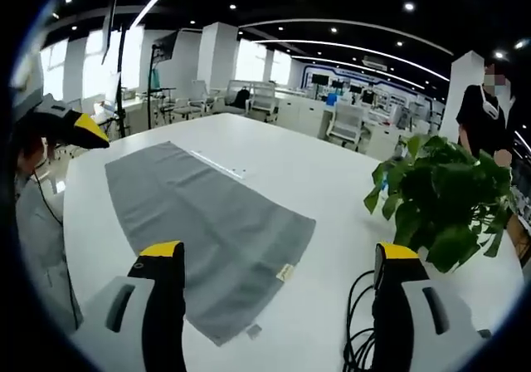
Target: Fold the towel on the table until its edges align and the towel forms a compact rectangular stack.
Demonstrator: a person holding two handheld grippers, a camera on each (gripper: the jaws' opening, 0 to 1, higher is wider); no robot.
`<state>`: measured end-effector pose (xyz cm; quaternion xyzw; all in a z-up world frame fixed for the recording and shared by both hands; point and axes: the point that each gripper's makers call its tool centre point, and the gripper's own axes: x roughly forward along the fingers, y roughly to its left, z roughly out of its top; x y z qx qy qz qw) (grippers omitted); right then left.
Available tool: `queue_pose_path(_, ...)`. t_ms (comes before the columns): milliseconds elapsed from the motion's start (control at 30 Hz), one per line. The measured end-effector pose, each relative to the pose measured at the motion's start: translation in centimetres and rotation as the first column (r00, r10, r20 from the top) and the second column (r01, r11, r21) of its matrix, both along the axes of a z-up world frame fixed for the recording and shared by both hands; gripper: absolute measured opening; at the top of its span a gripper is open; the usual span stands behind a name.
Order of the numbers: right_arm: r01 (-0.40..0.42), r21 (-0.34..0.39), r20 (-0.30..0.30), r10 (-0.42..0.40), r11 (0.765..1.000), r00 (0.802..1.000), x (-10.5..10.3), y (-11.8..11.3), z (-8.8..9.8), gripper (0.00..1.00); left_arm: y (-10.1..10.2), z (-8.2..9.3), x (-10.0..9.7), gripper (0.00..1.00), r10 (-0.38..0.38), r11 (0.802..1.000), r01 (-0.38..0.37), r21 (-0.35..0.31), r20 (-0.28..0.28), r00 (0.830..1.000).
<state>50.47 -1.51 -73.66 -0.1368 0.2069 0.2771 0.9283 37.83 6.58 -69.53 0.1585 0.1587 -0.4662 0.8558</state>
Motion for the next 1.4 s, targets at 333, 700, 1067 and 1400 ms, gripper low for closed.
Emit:
queue_pose_path(333,0.048,0.047,-0.041,-0.046,0.998,0.998,2.8,-1.9,-3.2,0.89,-2.4,-3.6,0.7,0.97,-0.033,0.999,0.036,0.041,-0.058,0.998)
queue_pose_path(700,0.091,0.098,-0.057,-0.085,0.991,0.995,5.7,-3.7,-6.8,0.78,-4.2,-7.9,1.4,0.95,-0.048,0.994,0.059,0.097,-0.108,0.993)
queue_pose_path(1067,0.110,0.130,-0.091,-0.099,0.985,0.991,8.5,-3.8,-9.9,0.61,-5.4,-12.0,2.0,0.89,-0.026,0.989,0.051,0.137,-0.179,0.983)
queue_pose_path(1400,0.102,0.146,-0.104,-0.088,0.984,0.991,10.7,-3.1,-11.0,0.47,-5.9,-15.6,3.3,0.77,-0.004,0.984,0.043,0.173,-0.222,0.975)
